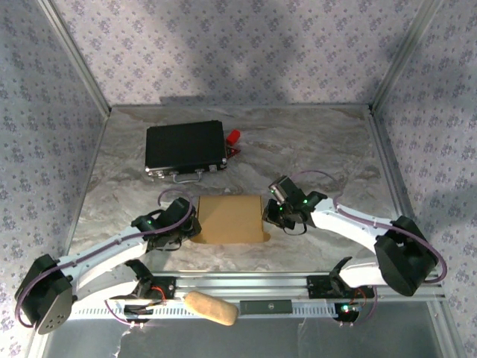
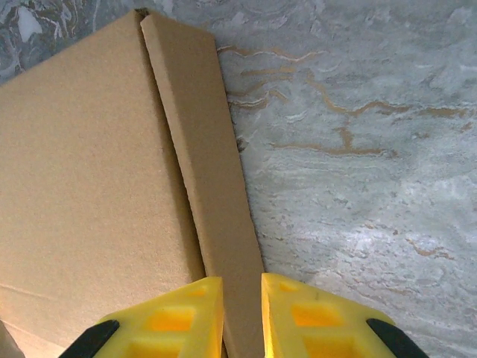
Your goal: Fold the paper box
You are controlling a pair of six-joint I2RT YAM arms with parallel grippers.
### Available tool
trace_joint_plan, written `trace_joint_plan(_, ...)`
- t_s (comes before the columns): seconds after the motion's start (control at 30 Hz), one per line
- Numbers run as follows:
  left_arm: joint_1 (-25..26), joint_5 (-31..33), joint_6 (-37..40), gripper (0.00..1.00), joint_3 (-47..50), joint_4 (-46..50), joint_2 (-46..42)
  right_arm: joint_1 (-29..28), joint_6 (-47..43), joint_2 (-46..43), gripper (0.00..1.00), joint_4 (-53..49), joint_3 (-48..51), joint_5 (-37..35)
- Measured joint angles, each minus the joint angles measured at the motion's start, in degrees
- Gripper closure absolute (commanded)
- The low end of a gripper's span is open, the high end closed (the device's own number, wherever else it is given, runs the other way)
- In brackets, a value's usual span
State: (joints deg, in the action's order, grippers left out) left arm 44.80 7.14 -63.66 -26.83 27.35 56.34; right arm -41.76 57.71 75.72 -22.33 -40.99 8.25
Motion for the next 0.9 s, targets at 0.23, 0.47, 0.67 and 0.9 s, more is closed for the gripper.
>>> trace_joint_plan(0.23,0.5,1.1,0.0,0.6,0.0,-1.2,1.0,-2.5,-0.4,2.1,0.76,0.5,-0.1,-1.0)
trace_joint_plan(0.47,1.1,1.7,-0.4,0.6,0.0,-1.9,1.2,-3.8,-0.1,-1.9,0.65,0.6,1.1,-5.1)
trace_joint_plan(0.67,1.5,1.7,-1.2,0.61,0.0,-1.9,0.9,-6.3,2.8,-17.8,0.46,0.9,6.4,-7.8)
trace_joint_plan(0.9,3.5,1.9,-3.9,0.63,0.9,-3.6,0.4,-17.6,18.4,-32.9,0.41,5.3,18.9,-12.3)
